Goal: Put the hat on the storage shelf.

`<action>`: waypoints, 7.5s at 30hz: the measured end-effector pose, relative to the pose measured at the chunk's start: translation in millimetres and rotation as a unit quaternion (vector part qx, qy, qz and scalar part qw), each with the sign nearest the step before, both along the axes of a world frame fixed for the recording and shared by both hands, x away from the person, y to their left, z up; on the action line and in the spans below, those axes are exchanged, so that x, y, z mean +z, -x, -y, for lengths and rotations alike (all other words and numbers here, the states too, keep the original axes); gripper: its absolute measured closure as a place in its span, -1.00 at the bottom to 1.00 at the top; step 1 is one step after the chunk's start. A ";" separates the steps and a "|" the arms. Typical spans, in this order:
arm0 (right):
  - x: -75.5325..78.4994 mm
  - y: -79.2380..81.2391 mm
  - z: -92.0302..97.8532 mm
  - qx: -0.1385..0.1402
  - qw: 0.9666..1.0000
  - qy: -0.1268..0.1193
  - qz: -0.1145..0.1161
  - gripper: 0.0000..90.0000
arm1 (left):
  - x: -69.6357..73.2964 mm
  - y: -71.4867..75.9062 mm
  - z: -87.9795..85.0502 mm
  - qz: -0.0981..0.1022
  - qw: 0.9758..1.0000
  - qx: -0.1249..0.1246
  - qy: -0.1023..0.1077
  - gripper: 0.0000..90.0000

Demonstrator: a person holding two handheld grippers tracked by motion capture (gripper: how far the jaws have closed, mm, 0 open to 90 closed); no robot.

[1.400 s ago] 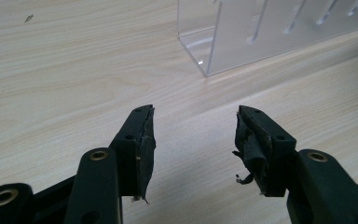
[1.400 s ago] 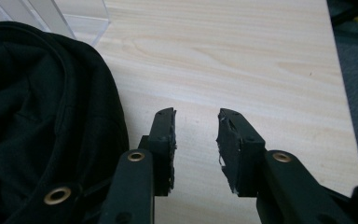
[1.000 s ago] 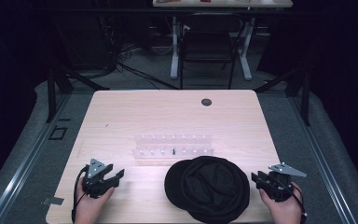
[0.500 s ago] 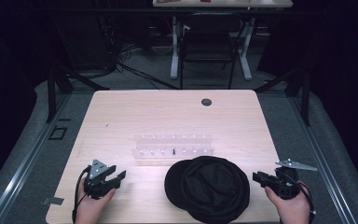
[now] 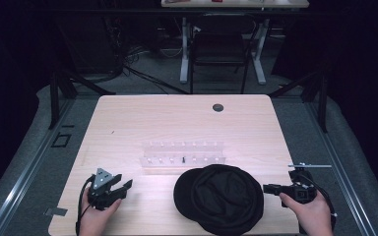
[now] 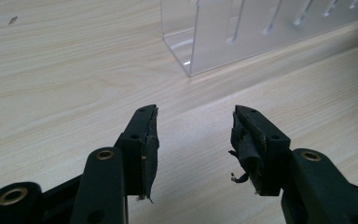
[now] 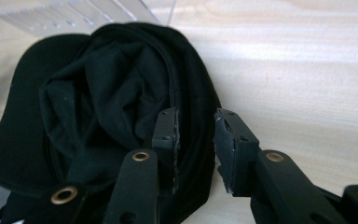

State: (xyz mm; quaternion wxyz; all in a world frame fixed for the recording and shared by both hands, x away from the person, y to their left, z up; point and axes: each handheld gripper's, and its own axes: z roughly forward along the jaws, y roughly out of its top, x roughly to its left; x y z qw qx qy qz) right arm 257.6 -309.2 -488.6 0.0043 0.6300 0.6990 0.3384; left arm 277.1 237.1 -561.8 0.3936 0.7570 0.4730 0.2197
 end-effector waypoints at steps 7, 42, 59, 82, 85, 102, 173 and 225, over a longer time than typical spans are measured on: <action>-6.1 -6.6 -4.8 0.015 0.999 0.011 -0.027 0.55 | -0.4 -0.1 1.0 -0.003 1.000 -0.002 -0.004 0.13; -29.7 -30.3 -9.7 0.039 0.991 0.013 -0.125 0.76 | -3.3 -1.5 1.5 -0.006 1.000 -0.001 -0.005 0.13; -41.5 -39.3 -6.0 0.027 0.990 -0.015 -0.138 0.61 | -2.9 -1.4 0.3 -0.004 1.000 0.001 -0.003 0.12; -36.5 -43.9 -3.6 0.072 0.984 -0.049 -0.158 0.95 | -2.8 -1.2 -0.5 -0.003 1.000 0.006 -0.001 0.12; -34.0 -42.7 -3.5 0.070 0.983 -0.061 -0.157 0.95 | -2.8 -1.1 -0.4 -0.004 1.000 0.006 -0.001 0.12; -2.3 -40.4 -3.0 0.072 0.974 -0.130 -0.169 0.95 | -2.6 -1.3 -1.7 -0.005 1.000 0.009 0.002 0.12; 102.1 -38.9 -20.8 0.131 0.942 -0.300 -0.076 0.96 | -2.7 -1.2 -2.3 -0.004 1.000 0.011 -0.001 0.12; 175.5 -87.0 -61.2 0.133 0.936 -0.324 -0.019 0.96 | -2.5 -1.8 -3.5 -0.003 1.000 0.011 0.002 0.12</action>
